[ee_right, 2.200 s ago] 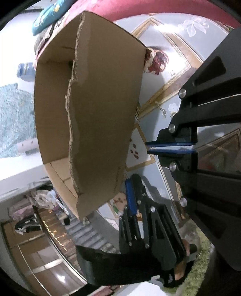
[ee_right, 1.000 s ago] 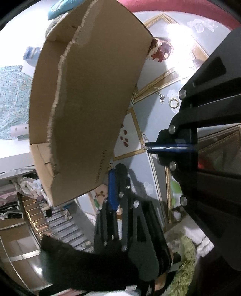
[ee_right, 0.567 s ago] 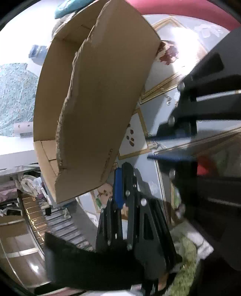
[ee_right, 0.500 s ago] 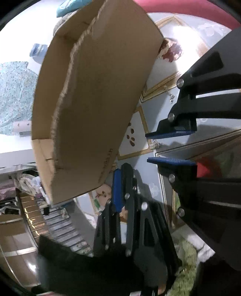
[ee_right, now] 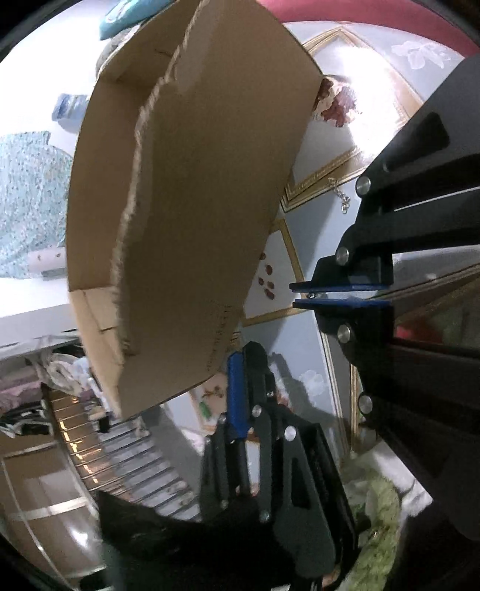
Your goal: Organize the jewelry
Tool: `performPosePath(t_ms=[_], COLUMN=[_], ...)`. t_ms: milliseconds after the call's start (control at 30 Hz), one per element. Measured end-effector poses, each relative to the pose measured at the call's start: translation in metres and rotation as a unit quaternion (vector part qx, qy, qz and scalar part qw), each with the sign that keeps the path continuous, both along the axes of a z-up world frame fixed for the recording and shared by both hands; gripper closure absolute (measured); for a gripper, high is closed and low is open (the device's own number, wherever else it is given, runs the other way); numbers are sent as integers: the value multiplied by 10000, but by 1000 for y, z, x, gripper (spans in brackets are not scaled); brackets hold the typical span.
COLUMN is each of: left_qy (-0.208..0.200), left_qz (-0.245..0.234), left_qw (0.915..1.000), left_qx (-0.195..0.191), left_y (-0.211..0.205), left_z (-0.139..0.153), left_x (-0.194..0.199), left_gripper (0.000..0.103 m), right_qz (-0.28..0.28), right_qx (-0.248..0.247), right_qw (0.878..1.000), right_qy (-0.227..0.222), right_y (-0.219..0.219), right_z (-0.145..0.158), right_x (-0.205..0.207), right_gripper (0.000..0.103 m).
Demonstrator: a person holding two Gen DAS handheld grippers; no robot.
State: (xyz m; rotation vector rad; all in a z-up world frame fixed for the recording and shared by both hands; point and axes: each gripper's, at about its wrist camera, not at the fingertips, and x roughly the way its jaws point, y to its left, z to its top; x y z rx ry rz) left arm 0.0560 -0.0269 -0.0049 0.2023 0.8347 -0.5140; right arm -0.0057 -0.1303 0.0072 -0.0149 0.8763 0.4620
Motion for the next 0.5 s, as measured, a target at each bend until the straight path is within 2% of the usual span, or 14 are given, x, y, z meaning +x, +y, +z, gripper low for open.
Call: performPosePath(t_ms=[200, 500], left_qy=[-178, -549], left_qz=[-29, -306], left_qw=[9998, 9950], left_qx=[-111, -775], left_y=[3, 11], left_z=[20, 86], left_x=[-9, -11], left_gripper=[91, 91], right_qz=[-124, -161], right_qx=[326, 858], right_qw=[9989, 9910], right_qy=[-299, -1019], right_y=[-17, -37], right_z=[32, 94], right_x=[-3, 15], right_gripper=[100, 100])
